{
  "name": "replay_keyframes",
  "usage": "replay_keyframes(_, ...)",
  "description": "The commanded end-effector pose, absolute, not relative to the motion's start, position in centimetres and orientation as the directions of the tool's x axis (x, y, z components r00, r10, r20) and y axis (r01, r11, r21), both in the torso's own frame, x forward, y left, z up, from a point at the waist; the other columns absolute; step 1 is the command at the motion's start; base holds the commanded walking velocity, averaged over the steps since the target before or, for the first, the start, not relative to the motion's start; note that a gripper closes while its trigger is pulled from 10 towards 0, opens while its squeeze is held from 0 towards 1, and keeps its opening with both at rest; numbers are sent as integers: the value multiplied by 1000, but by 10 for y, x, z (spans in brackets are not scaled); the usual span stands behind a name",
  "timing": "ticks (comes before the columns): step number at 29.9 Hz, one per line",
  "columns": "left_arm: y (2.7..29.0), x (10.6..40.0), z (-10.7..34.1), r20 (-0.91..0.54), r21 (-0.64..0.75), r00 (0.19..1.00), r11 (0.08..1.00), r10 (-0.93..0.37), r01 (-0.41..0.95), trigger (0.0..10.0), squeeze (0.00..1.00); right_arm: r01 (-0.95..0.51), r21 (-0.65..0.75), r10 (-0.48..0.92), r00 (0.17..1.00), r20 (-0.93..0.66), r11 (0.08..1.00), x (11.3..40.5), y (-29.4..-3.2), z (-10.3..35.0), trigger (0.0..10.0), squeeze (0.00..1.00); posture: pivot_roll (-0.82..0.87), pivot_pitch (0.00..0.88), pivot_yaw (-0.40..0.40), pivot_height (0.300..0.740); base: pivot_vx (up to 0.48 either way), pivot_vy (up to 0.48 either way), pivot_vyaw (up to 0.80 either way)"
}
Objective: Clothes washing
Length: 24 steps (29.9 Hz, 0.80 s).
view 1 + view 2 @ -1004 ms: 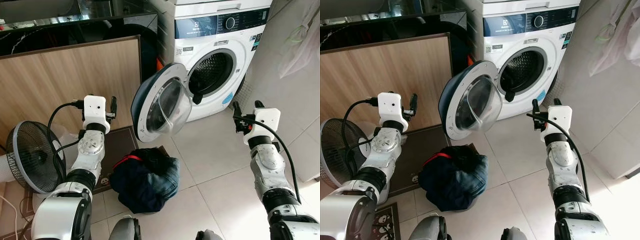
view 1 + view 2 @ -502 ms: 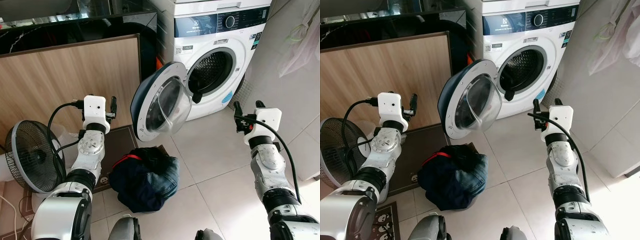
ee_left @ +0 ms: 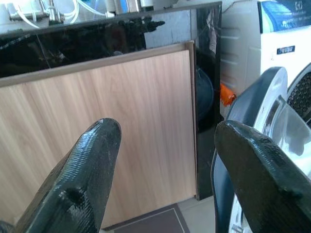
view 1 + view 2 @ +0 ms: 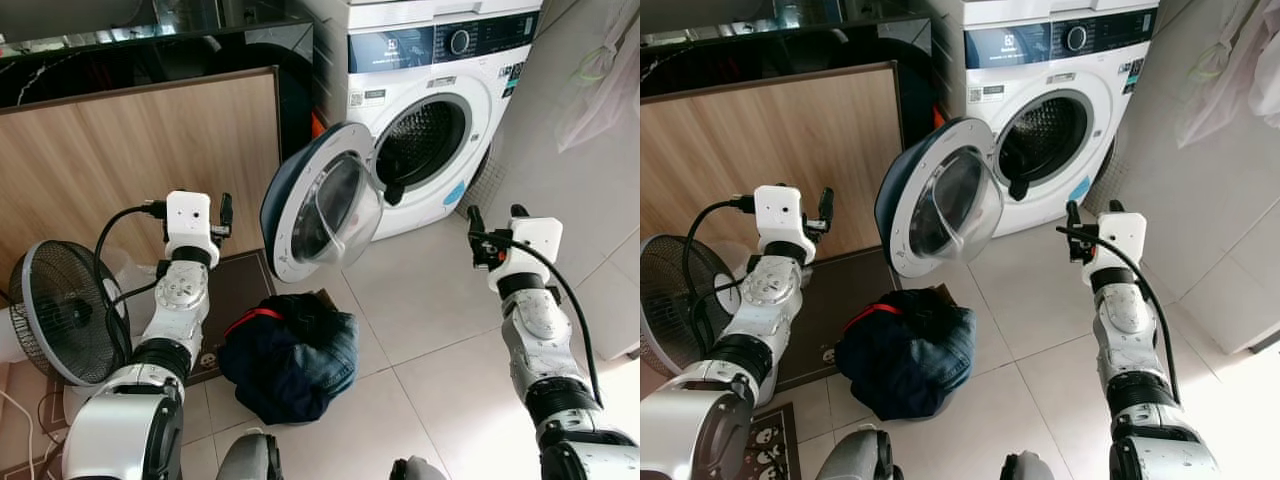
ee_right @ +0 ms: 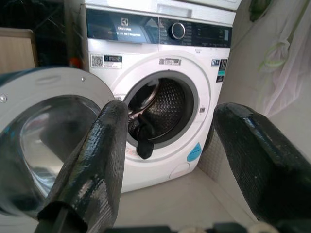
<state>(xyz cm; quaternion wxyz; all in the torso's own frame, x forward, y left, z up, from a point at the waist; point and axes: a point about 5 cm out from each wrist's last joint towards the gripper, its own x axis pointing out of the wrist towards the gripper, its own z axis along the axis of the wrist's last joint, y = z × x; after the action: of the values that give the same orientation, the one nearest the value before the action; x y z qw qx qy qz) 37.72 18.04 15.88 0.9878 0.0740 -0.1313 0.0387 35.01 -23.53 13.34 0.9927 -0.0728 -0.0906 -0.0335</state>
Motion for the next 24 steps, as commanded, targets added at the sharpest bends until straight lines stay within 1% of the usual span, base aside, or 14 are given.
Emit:
replay_keyframes(1, 183, 377, 156, 242, 126, 968, 987, 70, -103, 10000, 0, 94, -137, -67, 979, 192, 986, 349, -238, 134, 10000, 0, 55, 84, -15, 612, 0, 0, 0)
replay_keyframes(14, 186, 376, 153, 236, 127, 969, 986, 76, -108, 10000, 0, 92, -139, -66, 981, 180, 986, 349, -238, 132, 10000, 0, 55, 98, -12, 612, 0, 0, 0)
replay_keyframes(17, 188, 374, 150, 230, 131, 970, 985, 80, -113, 10000, 0, 91, -139, -66, 982, 177, 986, 349, -237, 131, 10000, 0, 55, 123, -7, 612, 0, 0, 0)
replay_keyframes(19, 189, 374, 150, 228, 132, 970, 985, 82, -115, 10000, 0, 91, -139, -66, 982, 176, 986, 349, -237, 131, 10000, 0, 55, 123, -7, 612, 0, 0, 0)
replay_keyframes(21, 197, 371, 147, 224, 132, 969, 982, 105, -136, 10000, 0, 89, -141, -63, 982, 178, 986, 349, -235, 131, 10000, 0, 58, 160, -12, 612, 0, 0, 0)
replay_keyframes(24, 214, 364, 140, 211, 135, 966, 975, 148, -178, 10000, 0, 81, -142, -56, 984, 170, 987, 346, -234, 127, 10000, 0, 70, 188, -18, 612, 0, 0, 0)
